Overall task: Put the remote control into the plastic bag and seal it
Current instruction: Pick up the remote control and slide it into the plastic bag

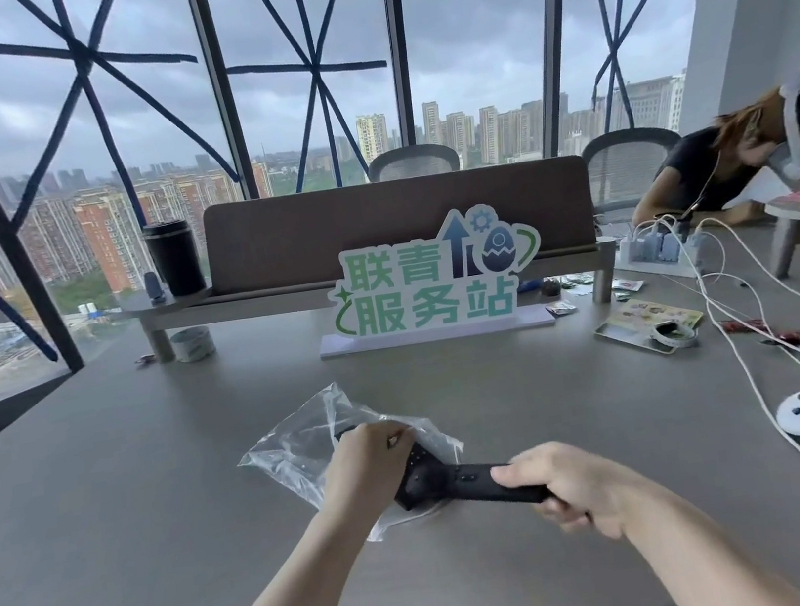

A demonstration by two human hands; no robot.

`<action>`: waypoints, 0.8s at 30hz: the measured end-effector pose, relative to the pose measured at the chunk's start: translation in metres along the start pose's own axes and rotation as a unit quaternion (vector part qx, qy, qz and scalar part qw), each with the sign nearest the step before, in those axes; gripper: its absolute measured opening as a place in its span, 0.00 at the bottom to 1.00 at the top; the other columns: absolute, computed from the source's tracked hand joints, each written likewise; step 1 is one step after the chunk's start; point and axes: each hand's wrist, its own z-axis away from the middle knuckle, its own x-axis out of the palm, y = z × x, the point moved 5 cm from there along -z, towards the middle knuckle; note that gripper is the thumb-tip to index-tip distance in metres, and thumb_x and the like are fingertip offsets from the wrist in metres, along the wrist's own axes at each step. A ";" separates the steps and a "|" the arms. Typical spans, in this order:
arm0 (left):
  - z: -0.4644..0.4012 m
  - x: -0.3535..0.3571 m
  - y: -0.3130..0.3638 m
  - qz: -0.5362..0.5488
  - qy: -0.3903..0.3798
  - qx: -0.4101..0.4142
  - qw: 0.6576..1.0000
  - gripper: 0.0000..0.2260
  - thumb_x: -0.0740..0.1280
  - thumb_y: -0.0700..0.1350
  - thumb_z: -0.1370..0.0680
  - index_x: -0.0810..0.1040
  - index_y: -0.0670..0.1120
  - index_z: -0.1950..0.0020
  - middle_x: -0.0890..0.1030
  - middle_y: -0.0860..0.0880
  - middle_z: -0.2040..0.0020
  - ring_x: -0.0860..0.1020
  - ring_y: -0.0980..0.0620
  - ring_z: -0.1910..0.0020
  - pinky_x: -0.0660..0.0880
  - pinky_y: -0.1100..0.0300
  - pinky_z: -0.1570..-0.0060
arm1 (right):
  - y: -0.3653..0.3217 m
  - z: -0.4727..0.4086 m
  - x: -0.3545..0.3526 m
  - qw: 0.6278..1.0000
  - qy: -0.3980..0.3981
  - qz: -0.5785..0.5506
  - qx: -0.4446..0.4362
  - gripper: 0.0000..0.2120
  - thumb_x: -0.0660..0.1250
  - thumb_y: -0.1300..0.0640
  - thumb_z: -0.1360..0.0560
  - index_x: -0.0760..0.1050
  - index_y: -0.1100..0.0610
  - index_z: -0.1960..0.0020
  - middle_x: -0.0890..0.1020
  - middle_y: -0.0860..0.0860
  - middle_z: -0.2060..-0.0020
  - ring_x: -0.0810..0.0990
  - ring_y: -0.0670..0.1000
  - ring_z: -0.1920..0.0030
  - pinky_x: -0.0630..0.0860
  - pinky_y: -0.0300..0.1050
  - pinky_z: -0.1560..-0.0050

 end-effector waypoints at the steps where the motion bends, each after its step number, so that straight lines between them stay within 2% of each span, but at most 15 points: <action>1: 0.000 -0.001 0.001 0.004 0.002 0.003 1.000 0.12 0.62 0.53 0.24 0.80 0.51 0.64 0.77 0.53 0.69 0.75 0.49 0.64 0.70 0.57 0.67 | -0.007 -0.008 0.016 1.000 -0.002 -0.008 -0.014 0.11 0.67 0.49 0.24 0.77 0.53 0.62 0.66 0.49 0.75 0.56 0.47 0.77 0.52 0.38 0.78; 4: 0.001 -0.009 -0.003 0.009 0.021 0.008 1.000 0.10 0.63 0.54 0.24 0.83 0.54 0.55 0.84 0.53 0.60 0.80 0.50 0.58 0.76 0.57 0.61 | -0.020 -0.035 0.054 0.995 0.019 -0.077 -0.054 0.10 0.66 0.49 0.22 0.79 0.53 0.57 0.77 0.51 0.72 0.60 0.46 0.79 0.54 0.36 0.80; 5: 0.002 -0.012 -0.006 0.008 0.030 0.011 0.999 0.10 0.63 0.53 0.24 0.83 0.54 0.53 0.85 0.53 0.57 0.80 0.50 0.56 0.76 0.57 0.59 | -0.020 -0.041 0.056 0.993 0.063 -0.080 -0.062 0.09 0.65 0.51 0.22 0.79 0.53 0.58 0.79 0.51 0.71 0.62 0.46 0.80 0.55 0.36 0.80; 7: 0.003 -0.017 -0.014 0.016 0.043 0.020 0.999 0.10 0.64 0.52 0.24 0.84 0.55 0.50 0.86 0.53 0.51 0.80 0.50 0.51 0.74 0.58 0.55 | -0.017 -0.047 0.043 0.975 0.204 -0.026 -0.089 0.10 0.65 0.57 0.24 0.78 0.54 0.63 0.79 0.48 0.74 0.68 0.46 0.79 0.62 0.39 0.76; 9: 0.005 -0.020 -0.020 0.016 0.040 0.027 0.999 0.10 0.64 0.53 0.24 0.83 0.57 0.50 0.86 0.54 0.51 0.81 0.50 0.51 0.75 0.57 0.54 | -0.015 -0.045 0.029 0.949 0.290 0.057 -0.111 0.06 0.65 0.56 0.26 0.77 0.52 0.61 0.78 0.47 0.72 0.75 0.49 0.70 0.69 0.44 0.67; 10: 0.006 -0.020 -0.022 0.009 0.032 0.029 0.999 0.09 0.64 0.53 0.24 0.83 0.58 0.50 0.86 0.54 0.53 0.81 0.50 0.53 0.75 0.57 0.55 | -0.015 -0.044 0.028 0.947 0.285 0.085 -0.120 0.02 0.66 0.54 0.27 0.77 0.50 0.56 0.78 0.46 0.69 0.76 0.51 0.66 0.70 0.44 0.64; 12: 0.009 -0.018 -0.024 -0.007 0.011 0.028 1.000 0.09 0.64 0.55 0.25 0.83 0.58 0.51 0.86 0.54 0.56 0.81 0.50 0.56 0.75 0.58 0.59 | -0.018 -0.050 0.034 0.956 0.231 0.128 -0.124 0.14 0.68 0.48 0.28 0.71 0.44 0.44 0.76 0.46 0.66 0.77 0.49 0.63 0.69 0.44 0.64; 14: 0.013 -0.018 -0.023 -0.030 -0.013 0.033 0.999 0.09 0.64 0.56 0.25 0.83 0.56 0.53 0.85 0.54 0.60 0.80 0.50 0.58 0.73 0.58 0.62 | -0.021 -0.062 0.045 0.959 0.188 0.168 -0.131 0.22 0.68 0.43 0.31 0.67 0.39 0.38 0.76 0.45 0.66 0.79 0.50 0.61 0.71 0.45 0.62; 16: 0.016 -0.018 -0.025 -0.054 -0.048 0.038 0.997 0.08 0.66 0.55 0.27 0.81 0.54 0.53 0.82 0.53 0.62 0.79 0.47 0.59 0.72 0.56 0.63 | -0.025 -0.073 0.052 0.944 0.207 0.210 -0.146 0.16 0.64 0.44 0.30 0.71 0.41 0.42 0.80 0.46 0.64 0.82 0.53 0.57 0.76 0.47 0.57; 17: 0.018 -0.018 -0.029 -0.067 -0.074 0.034 0.994 0.10 0.67 0.54 0.29 0.81 0.55 0.50 0.81 0.53 0.60 0.78 0.47 0.58 0.72 0.56 0.62 | -0.028 -0.076 0.053 0.936 0.230 0.219 -0.154 0.13 0.61 0.48 0.28 0.74 0.43 0.45 0.83 0.47 0.62 0.82 0.55 0.55 0.78 0.48 0.55; 20: 0.027 -0.021 -0.046 -0.140 -0.151 0.027 0.978 0.23 0.68 0.51 0.33 0.75 0.59 0.38 0.80 0.51 0.47 0.78 0.46 0.49 0.70 0.58 0.60 | -0.033 -0.078 0.049 0.918 0.284 0.225 -0.160 0.10 0.60 0.55 0.26 0.77 0.48 0.47 0.84 0.50 0.58 0.81 0.57 0.57 0.73 0.45 0.60; 22: 0.033 -0.027 -0.059 -0.187 -0.156 0.013 0.970 0.23 0.66 0.47 0.32 0.73 0.61 0.38 0.79 0.51 0.44 0.78 0.46 0.47 0.69 0.59 0.59 | -0.034 -0.075 0.046 0.919 0.283 0.229 -0.154 0.09 0.61 0.58 0.28 0.75 0.48 0.51 0.82 0.49 0.63 0.78 0.56 0.62 0.70 0.45 0.64; 24: 0.035 -0.039 -0.068 -0.197 -0.122 -0.027 0.972 0.22 0.64 0.45 0.30 0.73 0.61 0.38 0.79 0.51 0.41 0.78 0.45 0.44 0.72 0.58 0.55 | -0.037 -0.072 0.042 0.922 0.273 0.228 -0.152 0.09 0.61 0.61 0.29 0.75 0.48 0.56 0.80 0.48 0.67 0.77 0.54 0.65 0.69 0.43 0.67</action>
